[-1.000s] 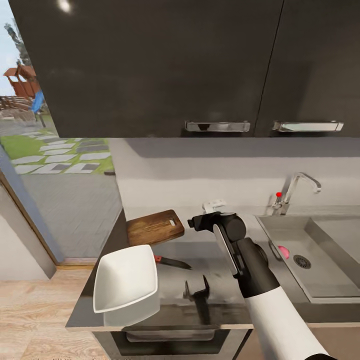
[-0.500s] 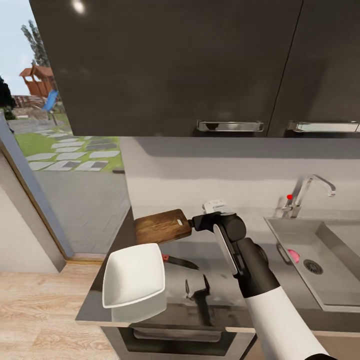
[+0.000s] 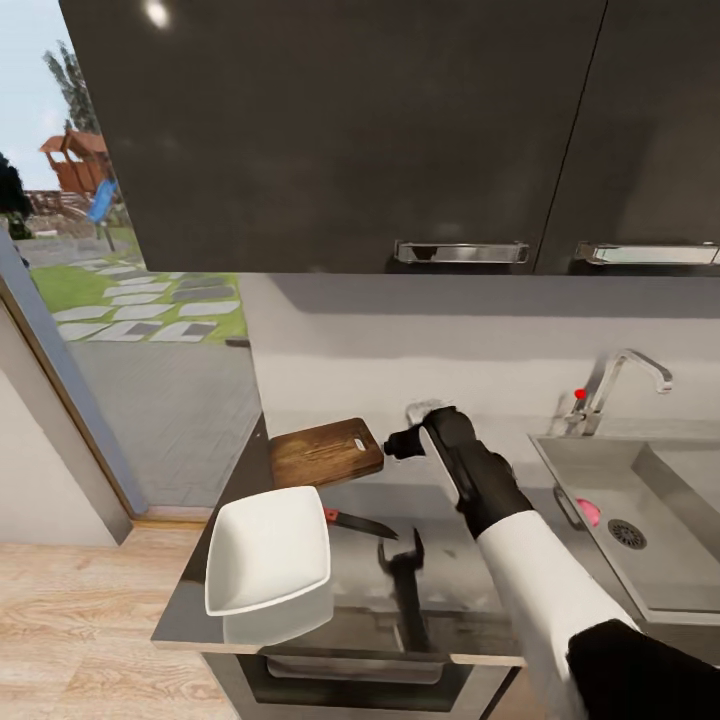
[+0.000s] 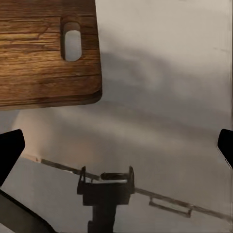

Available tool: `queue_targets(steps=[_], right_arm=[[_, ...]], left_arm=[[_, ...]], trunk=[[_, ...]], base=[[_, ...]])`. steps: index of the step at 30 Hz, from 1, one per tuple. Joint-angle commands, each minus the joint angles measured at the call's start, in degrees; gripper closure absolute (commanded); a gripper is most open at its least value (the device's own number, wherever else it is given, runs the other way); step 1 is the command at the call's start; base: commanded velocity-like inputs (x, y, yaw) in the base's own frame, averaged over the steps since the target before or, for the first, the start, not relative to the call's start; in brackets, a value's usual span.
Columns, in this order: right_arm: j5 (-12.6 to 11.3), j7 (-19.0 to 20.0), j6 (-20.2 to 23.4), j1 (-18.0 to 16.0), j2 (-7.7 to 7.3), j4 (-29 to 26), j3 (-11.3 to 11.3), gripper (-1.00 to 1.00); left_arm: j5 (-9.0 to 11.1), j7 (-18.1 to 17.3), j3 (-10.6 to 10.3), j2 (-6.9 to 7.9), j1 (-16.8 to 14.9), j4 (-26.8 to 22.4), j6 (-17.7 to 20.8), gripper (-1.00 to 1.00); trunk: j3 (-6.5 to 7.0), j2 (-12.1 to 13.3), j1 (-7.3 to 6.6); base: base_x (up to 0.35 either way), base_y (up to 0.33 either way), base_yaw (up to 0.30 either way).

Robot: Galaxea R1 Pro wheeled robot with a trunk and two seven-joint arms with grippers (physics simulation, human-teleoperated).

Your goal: In the kitchen, take the Vidalia onion out of the sink, dice it on the chopping board with the paring knife, put the diced onion into the bowl on the countertop, then place both the paring knife and the chopping board into the sink.

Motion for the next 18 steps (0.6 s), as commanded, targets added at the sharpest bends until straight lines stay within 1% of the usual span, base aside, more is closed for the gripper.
queue_targets(steps=[1,3,8,9,11,14,17,18], right_arm=[[-0.12,-0.14,0.22,-1.41,-0.01,1.87,0.04,-1.0],[-0.12,-0.14,0.22,-3.23,-0.01,3.71,-0.01,-1.0],[-0.12,-0.14,0.28,-11.42,-0.01,10.8,-0.46,-1.0],[-0.12,-0.14,0.3,-12.18,-0.01,11.25,-0.51,-1.0],[-0.12,-0.14,0.41,-14.96,-0.01,12.46,-0.64,-1.0],[-0.15,-0.14,0.51,-16.4,-0.01,12.87,-0.71,-1.0],[-0.29,-0.14,0.49,-16.93,-0.01,13.49,-0.88,-1.0],[-0.72,-0.13,0.45,-17.02,0.01,13.81,-0.94,-1.0]], left_arm=[[-0.54,0.1,0.48,-0.01,-0.06,-0.02,0.19,-1.0],[-0.54,0.1,0.48,-0.01,-0.05,-0.02,0.19,-1.0],[-0.54,0.08,0.48,-0.2,-0.08,-0.02,0.19,-1.0],[-0.54,0.09,0.48,-0.29,-0.08,-0.02,0.19,-1.0],[-0.54,0.1,0.48,-0.56,-0.07,-0.02,0.19,-1.0],[-0.54,0.1,0.48,-0.67,-0.07,-0.02,0.19,-1.0],[-0.54,0.1,0.48,-0.83,-0.06,-0.02,0.19,-1.0],[-0.54,0.1,0.48,-0.85,-0.05,-0.02,0.19,-1.0]], trunk=[[-0.13,-0.12,0.03],[-0.13,-0.12,0.03],[-0.13,-0.12,0.03],[-0.13,-0.12,0.03],[-0.13,-0.12,0.03],[-0.13,-0.12,0.03],[-0.13,-0.12,0.03],[-0.13,-0.12,0.03]], base=[[0.0,0.0,0.0],[0.0,0.0,0.0],[0.0,0.0,0.0],[0.0,0.0,0.0],[0.0,0.0,0.0],[0.0,0.0,0.0],[0.0,0.0,0.0],[0.0,0.0,0.0]])
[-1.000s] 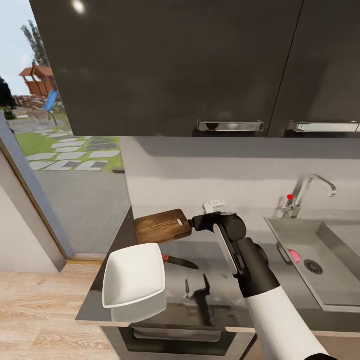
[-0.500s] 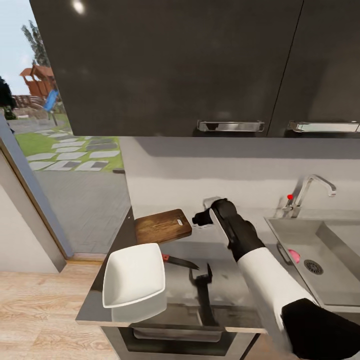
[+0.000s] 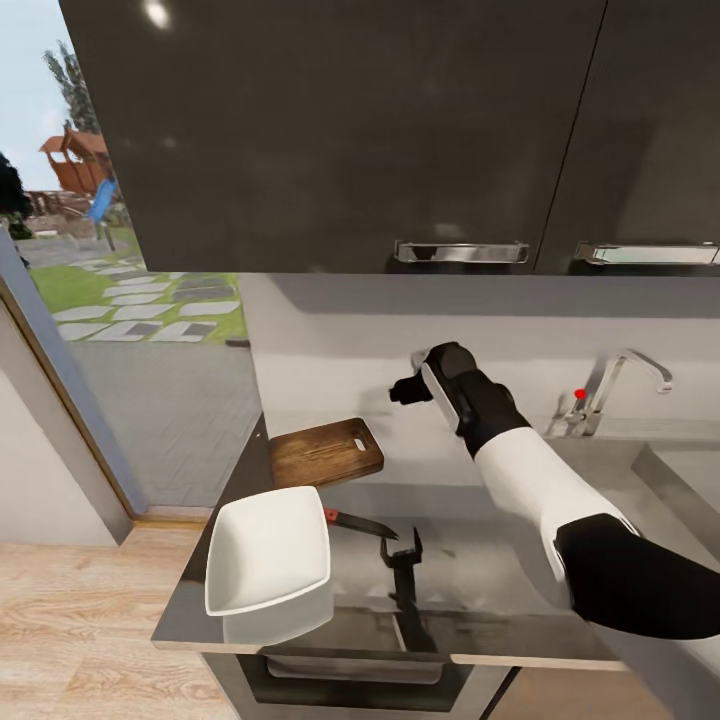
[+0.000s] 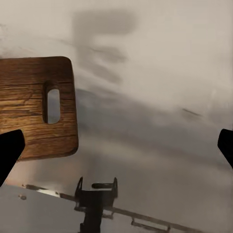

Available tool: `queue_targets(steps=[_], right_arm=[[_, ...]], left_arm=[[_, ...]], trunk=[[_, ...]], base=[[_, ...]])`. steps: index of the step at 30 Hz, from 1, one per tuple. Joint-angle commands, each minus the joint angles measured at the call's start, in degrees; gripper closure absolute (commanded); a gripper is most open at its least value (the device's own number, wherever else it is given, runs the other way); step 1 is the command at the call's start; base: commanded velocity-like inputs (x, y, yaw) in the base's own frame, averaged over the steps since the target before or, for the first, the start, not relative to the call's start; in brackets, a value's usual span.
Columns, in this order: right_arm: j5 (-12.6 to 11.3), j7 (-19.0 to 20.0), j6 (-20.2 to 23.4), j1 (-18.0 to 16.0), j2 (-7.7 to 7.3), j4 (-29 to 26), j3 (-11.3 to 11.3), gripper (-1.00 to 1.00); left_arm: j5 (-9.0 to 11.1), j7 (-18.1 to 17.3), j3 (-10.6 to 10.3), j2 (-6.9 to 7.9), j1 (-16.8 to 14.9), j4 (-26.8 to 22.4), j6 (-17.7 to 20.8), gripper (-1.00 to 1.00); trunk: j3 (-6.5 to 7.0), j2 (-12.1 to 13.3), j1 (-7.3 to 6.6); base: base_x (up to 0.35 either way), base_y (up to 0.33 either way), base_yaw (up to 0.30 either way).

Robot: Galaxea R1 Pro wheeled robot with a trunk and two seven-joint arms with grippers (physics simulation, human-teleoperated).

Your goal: In the kitchen, take the Vidalia onion out of the sink, dice it on the chopping board with the paring knife, put the diced onion into the bowl on the countertop, then place both the paring knife and the chopping board into the sink.

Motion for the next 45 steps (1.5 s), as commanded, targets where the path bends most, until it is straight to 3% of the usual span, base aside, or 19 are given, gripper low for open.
queue_targets(steps=[1,6,9,24,37,45], right_arm=[[-1.84,-0.04,0.15,-0.14,-0.01,0.24,0.14,-1.0],[-9.09,0.09,0.08,-0.22,-0.03,0.47,0.37,-1.0],[-10.09,0.08,0.13,-0.18,-0.03,0.52,0.49,-1.0],[-10.54,0.0,0.15,-0.11,-0.04,1.03,0.54,-1.0],[-10.46,-0.38,-0.29,-0.05,-0.77,8.7,0.46,-1.0],[-10.45,-0.9,-4.8,-0.05,-0.91,12.74,0.58,-1.0]], left_arm=[[-0.54,0.1,0.48,-0.03,-0.06,-0.02,0.19,-1.0],[-0.54,0.1,0.48,-0.05,-0.07,-0.02,0.19,-1.0],[-0.54,0.1,0.48,-0.05,-0.08,-0.02,0.19,-1.0],[-0.54,0.1,0.48,-0.05,-0.06,-0.02,0.19,-1.0],[-0.54,0.1,0.48,-0.05,-0.07,-0.02,0.19,-1.0],[-0.54,0.1,0.48,-0.09,-0.04,-0.02,0.19,-1.0]], trunk=[[-0.12,-0.12,0.03],[-0.12,-0.12,0.03],[-0.12,-0.12,0.03],[-0.53,-0.12,0.03],[-1.26,-0.12,0.03],[-1.29,-0.12,0.03]], base=[[0.0,0.0,0.0],[0.0,0.0,0.0],[0.0,0.0,0.0],[0.0,0.0,0.098],[0.0,0.0,0.002],[0.0,0.0,0.0]])
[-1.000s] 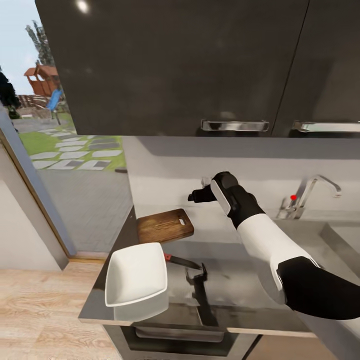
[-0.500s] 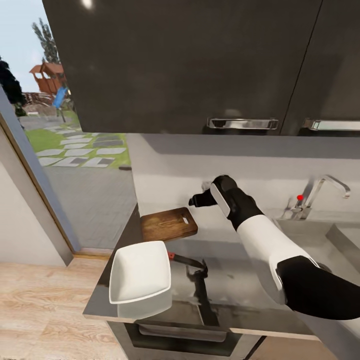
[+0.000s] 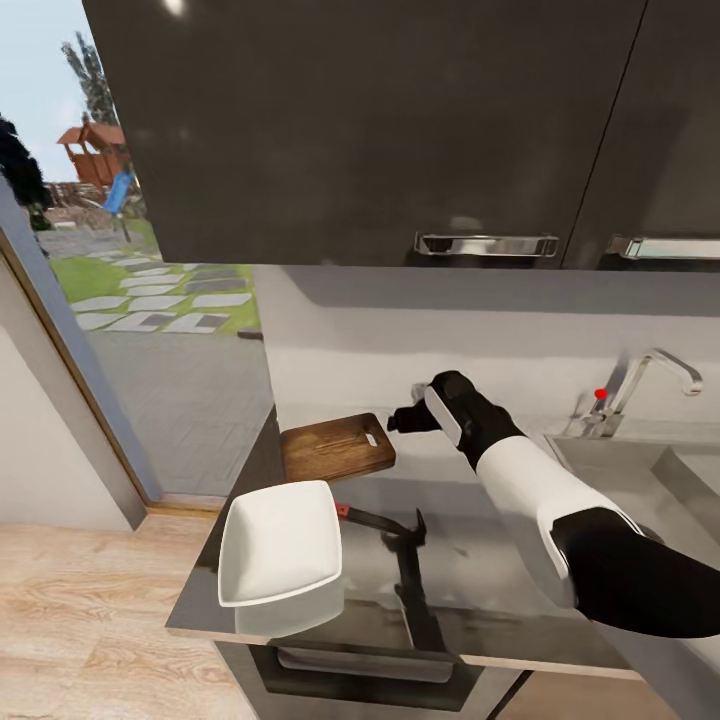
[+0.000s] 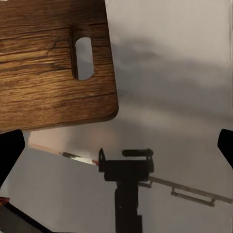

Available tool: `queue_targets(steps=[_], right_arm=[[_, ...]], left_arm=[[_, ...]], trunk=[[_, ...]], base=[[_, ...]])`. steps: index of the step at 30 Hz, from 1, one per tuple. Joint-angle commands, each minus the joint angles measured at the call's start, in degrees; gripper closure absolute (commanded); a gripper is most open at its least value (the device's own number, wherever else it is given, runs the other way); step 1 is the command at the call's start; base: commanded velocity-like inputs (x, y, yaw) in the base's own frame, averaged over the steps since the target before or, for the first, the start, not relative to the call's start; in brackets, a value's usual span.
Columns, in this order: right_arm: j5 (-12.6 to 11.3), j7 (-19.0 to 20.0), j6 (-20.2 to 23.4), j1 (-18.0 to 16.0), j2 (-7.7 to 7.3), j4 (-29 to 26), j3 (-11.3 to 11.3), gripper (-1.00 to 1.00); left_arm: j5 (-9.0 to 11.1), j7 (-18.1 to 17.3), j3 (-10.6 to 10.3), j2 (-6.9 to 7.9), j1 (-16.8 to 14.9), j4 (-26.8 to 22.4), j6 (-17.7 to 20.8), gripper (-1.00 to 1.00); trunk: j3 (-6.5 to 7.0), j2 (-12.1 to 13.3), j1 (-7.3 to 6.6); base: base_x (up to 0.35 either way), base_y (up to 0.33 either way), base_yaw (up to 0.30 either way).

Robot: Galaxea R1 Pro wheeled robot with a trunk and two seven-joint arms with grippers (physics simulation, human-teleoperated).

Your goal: In the kitchen, take the Vidalia onion out of the sink, dice it on the chopping board with the paring knife, put the diced onion into the bowl on the countertop, then place both the paring knife and the chopping board into the sink.

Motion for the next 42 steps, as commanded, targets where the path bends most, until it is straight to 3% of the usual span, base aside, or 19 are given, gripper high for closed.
queue_targets(steps=[1,29,42], right_arm=[[-0.39,-0.21,-0.1,-0.06,-0.04,0.01,0.29,-1.0],[-0.44,-0.17,-1.21,-0.06,-0.05,0.16,0.33,-1.0],[-0.46,-0.17,-1.21,-0.06,-0.05,0.16,0.27,-1.0]], left_arm=[[-0.54,0.1,0.48,0.0,-0.05,-0.02,0.19,-1.0],[-0.54,0.1,0.47,0.04,-0.04,-0.02,0.19,-1.0],[-0.54,0.1,0.48,0.03,-0.05,-0.02,0.19,-1.0]], trunk=[[-0.12,-0.12,0.03],[-0.15,-0.12,0.03],[-1.2,-0.12,0.03]], base=[[0.0,0.0,0.0],[0.053,0.0,0.0],[0.0,0.0,0.0]])
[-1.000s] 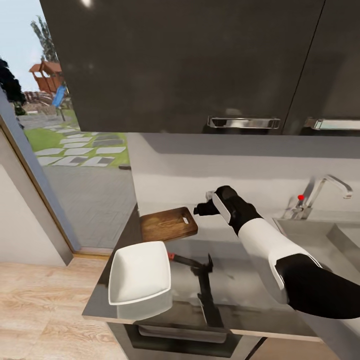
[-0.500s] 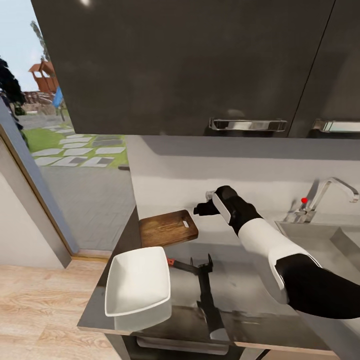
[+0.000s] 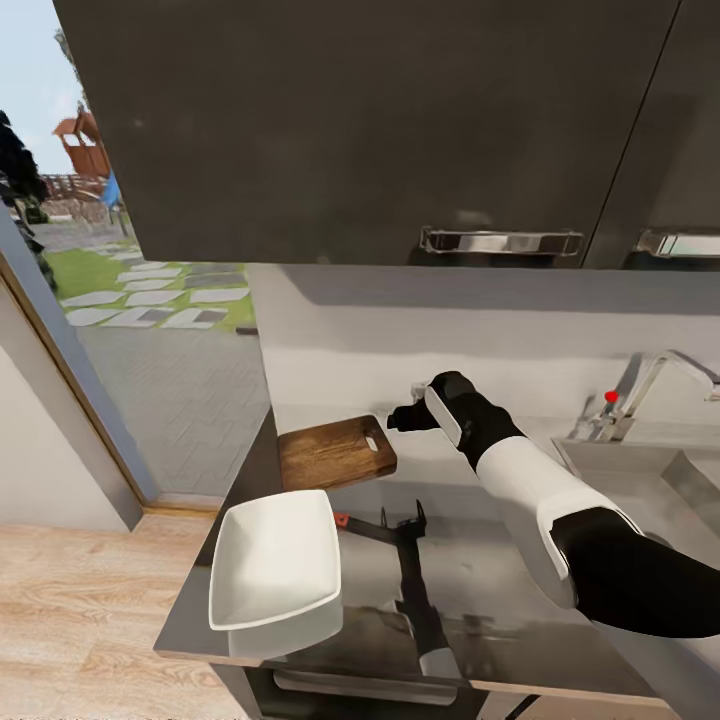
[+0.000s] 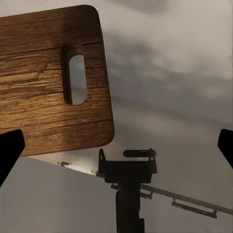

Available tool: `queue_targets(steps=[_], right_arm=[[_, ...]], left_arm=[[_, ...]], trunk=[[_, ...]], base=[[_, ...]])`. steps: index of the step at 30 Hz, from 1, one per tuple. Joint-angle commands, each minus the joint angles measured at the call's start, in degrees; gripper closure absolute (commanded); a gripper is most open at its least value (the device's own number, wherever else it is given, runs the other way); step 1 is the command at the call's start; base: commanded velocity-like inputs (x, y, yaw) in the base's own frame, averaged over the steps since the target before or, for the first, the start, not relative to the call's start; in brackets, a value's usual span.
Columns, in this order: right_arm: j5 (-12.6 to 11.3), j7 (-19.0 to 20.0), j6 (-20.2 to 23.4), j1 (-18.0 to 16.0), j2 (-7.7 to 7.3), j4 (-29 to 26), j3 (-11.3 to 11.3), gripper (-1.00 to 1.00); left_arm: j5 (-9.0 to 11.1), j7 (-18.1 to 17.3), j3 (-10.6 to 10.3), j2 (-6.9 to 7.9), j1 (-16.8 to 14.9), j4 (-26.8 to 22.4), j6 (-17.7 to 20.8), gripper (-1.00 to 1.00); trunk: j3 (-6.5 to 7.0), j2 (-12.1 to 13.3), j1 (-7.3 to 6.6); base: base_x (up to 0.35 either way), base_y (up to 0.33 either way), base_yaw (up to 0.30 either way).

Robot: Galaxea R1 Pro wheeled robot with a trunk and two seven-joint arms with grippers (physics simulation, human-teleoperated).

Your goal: In the kitchen, take the Vidalia onion out of the sink, dice it on the chopping board with the paring knife, put the diced onion into the bowl on the countertop, then place both the paring knife and the chopping board into the sink.

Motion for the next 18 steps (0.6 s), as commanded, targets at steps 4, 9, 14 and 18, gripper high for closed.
queue_targets(steps=[4,9,14,18], right_arm=[[-0.4,-0.21,0.23,-0.06,-0.04,-0.04,0.32,-1.0],[-0.38,-0.21,0.2,-0.06,-0.04,-0.04,0.3,-1.0],[-0.37,-0.21,0.2,-0.06,-0.04,-0.04,0.3,-1.0],[-0.4,-0.21,0.2,-0.06,-0.04,-0.05,0.3,-1.0]], left_arm=[[-0.54,0.11,0.48,0.0,-0.05,-0.02,0.2,-1.0],[-0.54,0.11,0.48,0.0,-0.07,-0.02,0.2,-1.0],[-0.54,0.11,0.48,-0.01,-0.08,-0.02,0.2,-1.0],[-0.54,0.11,0.48,0.0,-0.07,-0.02,0.2,-1.0]], trunk=[[-0.22,-0.12,0.03],[-0.23,-0.12,0.03],[-0.24,-0.12,0.03],[-0.24,-0.12,0.03]], base=[[0.0,0.0,0.0],[0.001,0.0,0.0],[0.128,0.0,0.0],[0.209,0.0,0.0]])
